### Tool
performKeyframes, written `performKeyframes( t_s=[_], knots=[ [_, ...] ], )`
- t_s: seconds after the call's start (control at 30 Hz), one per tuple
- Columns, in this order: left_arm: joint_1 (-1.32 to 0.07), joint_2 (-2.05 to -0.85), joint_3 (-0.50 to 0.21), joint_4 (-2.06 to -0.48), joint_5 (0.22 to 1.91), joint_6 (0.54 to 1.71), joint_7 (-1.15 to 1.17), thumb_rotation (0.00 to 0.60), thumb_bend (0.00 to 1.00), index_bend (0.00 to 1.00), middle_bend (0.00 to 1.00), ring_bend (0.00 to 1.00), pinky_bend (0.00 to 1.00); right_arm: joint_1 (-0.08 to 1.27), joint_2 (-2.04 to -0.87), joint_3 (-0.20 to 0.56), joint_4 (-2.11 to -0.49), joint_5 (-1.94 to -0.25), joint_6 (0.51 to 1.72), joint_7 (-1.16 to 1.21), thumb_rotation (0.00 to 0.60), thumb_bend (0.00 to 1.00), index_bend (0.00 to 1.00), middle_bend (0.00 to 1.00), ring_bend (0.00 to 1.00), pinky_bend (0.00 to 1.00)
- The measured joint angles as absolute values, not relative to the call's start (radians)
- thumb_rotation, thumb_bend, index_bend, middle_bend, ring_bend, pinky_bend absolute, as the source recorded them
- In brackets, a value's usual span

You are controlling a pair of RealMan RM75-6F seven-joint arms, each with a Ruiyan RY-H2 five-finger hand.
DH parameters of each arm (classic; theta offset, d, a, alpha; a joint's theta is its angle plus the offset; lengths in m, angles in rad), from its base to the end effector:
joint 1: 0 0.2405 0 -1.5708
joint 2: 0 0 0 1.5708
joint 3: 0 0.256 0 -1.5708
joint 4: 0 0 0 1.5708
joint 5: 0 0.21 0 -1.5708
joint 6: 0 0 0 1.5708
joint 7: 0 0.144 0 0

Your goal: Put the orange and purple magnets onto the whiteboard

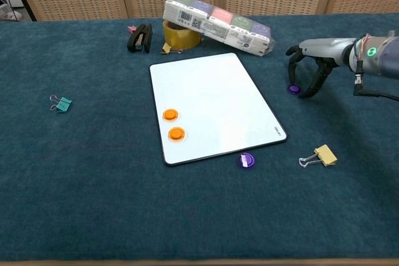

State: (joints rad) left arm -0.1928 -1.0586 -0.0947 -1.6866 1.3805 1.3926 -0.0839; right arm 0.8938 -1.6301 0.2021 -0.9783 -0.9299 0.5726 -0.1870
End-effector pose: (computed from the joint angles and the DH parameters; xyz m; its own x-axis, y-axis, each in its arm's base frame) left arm -0.2949 0.2216 0.1714 0.2846 0.0117 0.9586 0.9586 0.0001 -0.2846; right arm -0.2047 -0.4321 -0.0185 0.4694 -0.4218 0.7757 -0.8824 -0.1906 0.4302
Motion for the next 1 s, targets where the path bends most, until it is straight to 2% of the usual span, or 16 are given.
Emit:
performKeyframes(
  t_s=[0.5, 0.77, 1.0],
  knots=[
    [-0.19, -1.06, -0.1, -1.689, 1.379, 1.39, -0.076, 0.6, 0.07, 0.11, 0.0, 0.0, 0.0, 0.902, -1.643, 0.203, -0.954, -0.928, 0.554, -0.166, 0.6, 0.27, 0.46, 0.0, 0.0, 0.0],
    [-0.191, -1.059, -0.103, -1.688, 1.377, 1.385, -0.077, 0.6, 0.07, 0.11, 0.0, 0.0, 0.0, 0.905, -1.657, 0.204, -0.94, -0.942, 0.557, -0.151, 0.6, 0.32, 0.49, 0.0, 0.0, 0.0],
    [-0.19, -1.058, -0.105, -1.69, 1.376, 1.384, -0.077, 0.6, 0.06, 0.11, 0.0, 0.0, 0.0, 0.904, -1.662, 0.204, -0.931, -0.95, 0.558, -0.141, 0.6, 0.33, 0.5, 0.0, 0.0, 0.0]
  ],
)
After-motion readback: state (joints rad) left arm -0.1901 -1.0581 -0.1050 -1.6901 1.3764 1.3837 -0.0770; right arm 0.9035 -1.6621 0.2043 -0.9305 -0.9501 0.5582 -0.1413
